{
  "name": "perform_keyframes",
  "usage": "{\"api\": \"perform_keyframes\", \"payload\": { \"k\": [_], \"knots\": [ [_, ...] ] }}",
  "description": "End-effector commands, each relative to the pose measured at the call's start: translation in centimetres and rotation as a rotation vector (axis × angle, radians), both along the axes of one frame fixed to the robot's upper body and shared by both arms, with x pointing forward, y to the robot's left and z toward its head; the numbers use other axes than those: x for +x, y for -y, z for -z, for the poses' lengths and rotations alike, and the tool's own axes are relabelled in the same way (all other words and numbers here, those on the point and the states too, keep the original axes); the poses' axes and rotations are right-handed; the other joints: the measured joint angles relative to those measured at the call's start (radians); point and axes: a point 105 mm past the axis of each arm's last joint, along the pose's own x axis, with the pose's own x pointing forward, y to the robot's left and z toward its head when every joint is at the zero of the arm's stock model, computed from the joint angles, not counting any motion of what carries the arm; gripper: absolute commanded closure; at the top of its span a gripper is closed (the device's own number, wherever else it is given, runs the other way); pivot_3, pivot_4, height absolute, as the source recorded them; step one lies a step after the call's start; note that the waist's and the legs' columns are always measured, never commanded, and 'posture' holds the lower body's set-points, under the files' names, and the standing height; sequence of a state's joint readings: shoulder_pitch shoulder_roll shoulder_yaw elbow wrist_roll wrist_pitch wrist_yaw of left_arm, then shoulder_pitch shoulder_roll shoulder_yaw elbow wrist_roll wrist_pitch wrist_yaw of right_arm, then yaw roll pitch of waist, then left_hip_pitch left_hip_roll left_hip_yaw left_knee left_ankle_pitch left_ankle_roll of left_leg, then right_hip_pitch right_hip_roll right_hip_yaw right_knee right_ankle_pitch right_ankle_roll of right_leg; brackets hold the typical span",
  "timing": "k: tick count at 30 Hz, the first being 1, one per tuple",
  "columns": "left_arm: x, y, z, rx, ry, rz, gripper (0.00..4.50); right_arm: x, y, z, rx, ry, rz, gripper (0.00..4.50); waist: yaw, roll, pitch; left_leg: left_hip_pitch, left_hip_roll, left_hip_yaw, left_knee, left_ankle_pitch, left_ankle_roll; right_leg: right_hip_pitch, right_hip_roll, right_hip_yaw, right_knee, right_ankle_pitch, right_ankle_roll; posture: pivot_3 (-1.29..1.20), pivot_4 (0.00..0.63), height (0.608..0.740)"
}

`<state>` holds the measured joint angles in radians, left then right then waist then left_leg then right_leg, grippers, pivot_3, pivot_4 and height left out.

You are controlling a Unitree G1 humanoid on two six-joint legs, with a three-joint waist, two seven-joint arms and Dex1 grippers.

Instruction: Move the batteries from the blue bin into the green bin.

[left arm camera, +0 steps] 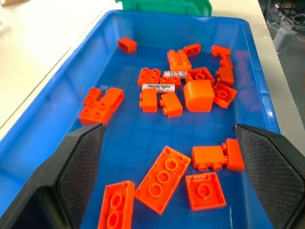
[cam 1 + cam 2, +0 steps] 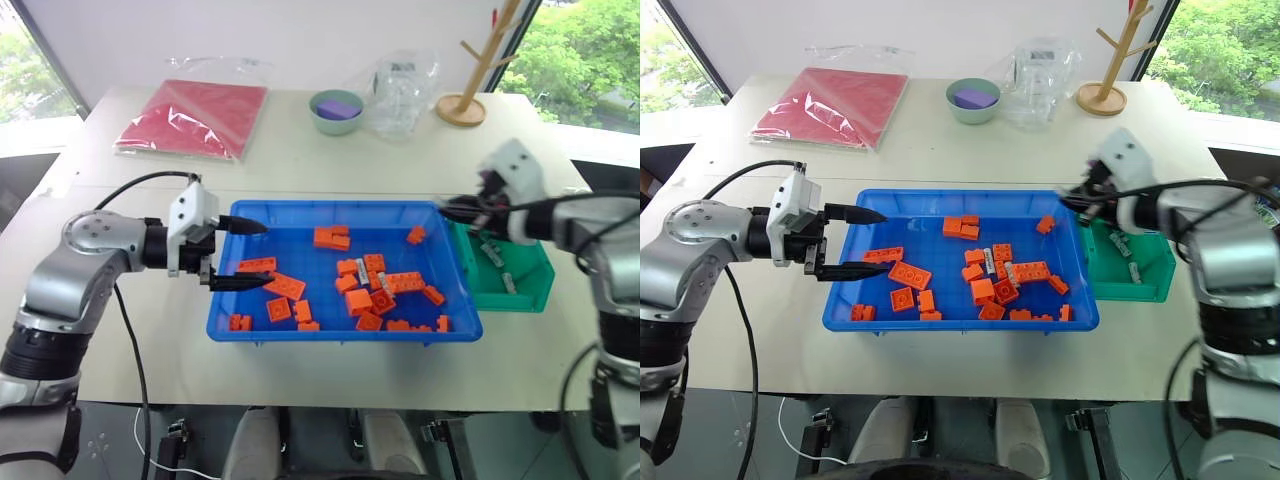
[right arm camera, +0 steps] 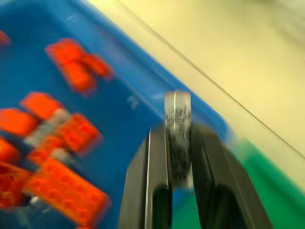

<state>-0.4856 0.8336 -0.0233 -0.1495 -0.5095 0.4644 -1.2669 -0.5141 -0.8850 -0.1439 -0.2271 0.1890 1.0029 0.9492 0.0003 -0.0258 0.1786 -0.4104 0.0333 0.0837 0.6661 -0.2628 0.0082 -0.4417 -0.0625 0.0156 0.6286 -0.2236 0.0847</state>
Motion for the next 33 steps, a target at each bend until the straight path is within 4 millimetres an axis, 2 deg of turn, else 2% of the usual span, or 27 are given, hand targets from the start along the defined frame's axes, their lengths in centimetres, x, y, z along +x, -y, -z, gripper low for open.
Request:
{"api": "perform_keyframes", "payload": {
  "k": [1,5,7,8,9,11,14,17,21,24,26,28,29,33],
  "knots": [
    [0.2,0.2,-0.8,-0.002,0.041,0.02,0.0,-0.8,2.5,-1.1,-0.033,0.055,0.068,4.45,-0.015,0.0,0.0,0.0,0.0,0.0,0.0,0.0,0.0,0.0,0.0,0.0,0.0,0.0,0.0,0.0,0.15,0.736],
    [0.5,0.5,-0.8,-0.001,0.049,0.029,0.0,-1.5,4.1,0.1,-0.019,0.03,0.129,4.45,-0.02,0.0,0.0,0.002,0.001,-0.001,0.0,0.0,0.0,0.0,0.001,0.002,0.0,0.0,0.0,0.0,0.15,0.736],
    [0.6,0.6,-0.9,-0.002,0.052,0.032,0.0,-1.6,4.7,0.5,-0.021,0.026,0.157,3.42,-0.019,0.0,0.0,0.002,0.001,-0.001,0.0,0.0,0.0,0.0,0.001,0.002,0.001,0.0,0.0,0.0,0.15,0.736],
    [0.6,0.6,-1.0,-0.003,0.053,0.033,0.0,-1.5,4.8,0.5,-0.023,0.033,0.162,3.07,-0.019,0.0,0.0,0.002,0.001,-0.001,0.0,0.0,0.0,0.0,0.001,0.002,0.001,0.0,0.001,0.0,0.15,0.736],
    [0.6,0.7,-1.0,-0.004,0.053,0.034,0.0,-1.4,4.7,0.3,-0.021,0.05,0.157,2.45,-0.018,0.0,0.0,0.002,0.001,-0.001,0.0,0.0,0.0,0.0,0.001,0.003,0.0,0.0,0.001,0.0,0.15,0.736],
    [0.6,0.7,-1.1,-0.004,0.054,0.035,0.0,-1.0,3.9,-0.8,-0.009,0.099,0.105,1.51,-0.018,0.0,0.0,0.001,0.001,-0.001,0.001,0.0,0.0,0.0,0.001,0.003,0.0,0.0,0.001,0.0,0.15,0.736],
    [0.7,0.5,-1.2,0.0,0.065,0.028,0.0,-1.0,0.6,-3.0,-0.005,0.178,-0.107,1.51,-0.019,0.0,0.0,0.001,0.0,-0.001,0.001,0.0,0.0,0.0,0.001,0.003,0.0,0.0,0.001,0.0,0.15,0.736],
    [0.9,0.6,-1.5,-0.007,0.07,0.017,0.0,-1.4,-4.3,-4.1,0.007,0.183,-0.374,1.51,-0.021,0.0,0.0,0.001,0.001,-0.002,0.0,0.0,0.0,0.0,0.002,0.003,0.0,0.0,0.001,0.0,0.15,0.736],
    [1.0,0.8,-1.8,-0.01,0.081,0.019,0.0,-1.1,-8.8,-1.8,-0.153,0.111,-0.654,1.51,-0.019,0.0,0.0,0.001,0.001,-0.003,0.0,0.0,0.0,0.0,0.003,0.002,0.001,0.0,0.001,0.0,0.15,0.736],
    [0.9,0.9,-1.8,-0.014,0.087,0.014,0.0,-0.4,-10.5,0.0,-0.231,0.047,-0.789,1.51,-0.014,0.0,0.0,0.0,0.001,-0.002,0.001,0.0,0.0,0.0,0.002,0.002,0.0,0.0,0.001,0.0,0.15,0.736],
    [0.7,0.8,-1.9,-0.018,0.091,0.004,0.0,0.4,-11.7,0.3,-0.223,0.018,-0.833,0.97,-0.015,0.0,0.0,0.0,0.0,0.0,0.001,0.0,0.0,0.0,0.001,0.002,0.0,0.0,0.001,0.0,0.15,0.736],
    [0.5,0.8,-1.9,-0.025,0.092,-0.004,0.0,1.1,-12.5,0.9,-0.284,0.031,-0.883,0.24,-0.014,0.0,0.0,-0.001,0.0,0.0,0.001,0.0,0.0,-0.001,0.001,0.002,0.0,0.0,0.002,0.0,0.15,0.736],
    [0.3,0.8,-1.9,-0.032,0.093,-0.01,0.0,1.6,-12.7,1.2,-0.313,0.033,-0.891,0.1,-0.015,0.0,0.0,-0.001,0.0,0.0,0.001,0.0,0.0,-0.001,0.001,0.002,0.0,0.001,0.002,0.0,0.15,0.736],
    [-0.3,0.7,-1.8,-0.038,0.092,-0.031,0.0,2.2,-12.9,2.2,-0.366,-0.014,-0.947,0.1,-0.013,0.0,0.0,0.0,0.001,0.0,0.001,0.0,0.0,-0.001,0.001,0.001,0.001,0.001,0.004,0.0,0.15,0.736]
  ]
}}
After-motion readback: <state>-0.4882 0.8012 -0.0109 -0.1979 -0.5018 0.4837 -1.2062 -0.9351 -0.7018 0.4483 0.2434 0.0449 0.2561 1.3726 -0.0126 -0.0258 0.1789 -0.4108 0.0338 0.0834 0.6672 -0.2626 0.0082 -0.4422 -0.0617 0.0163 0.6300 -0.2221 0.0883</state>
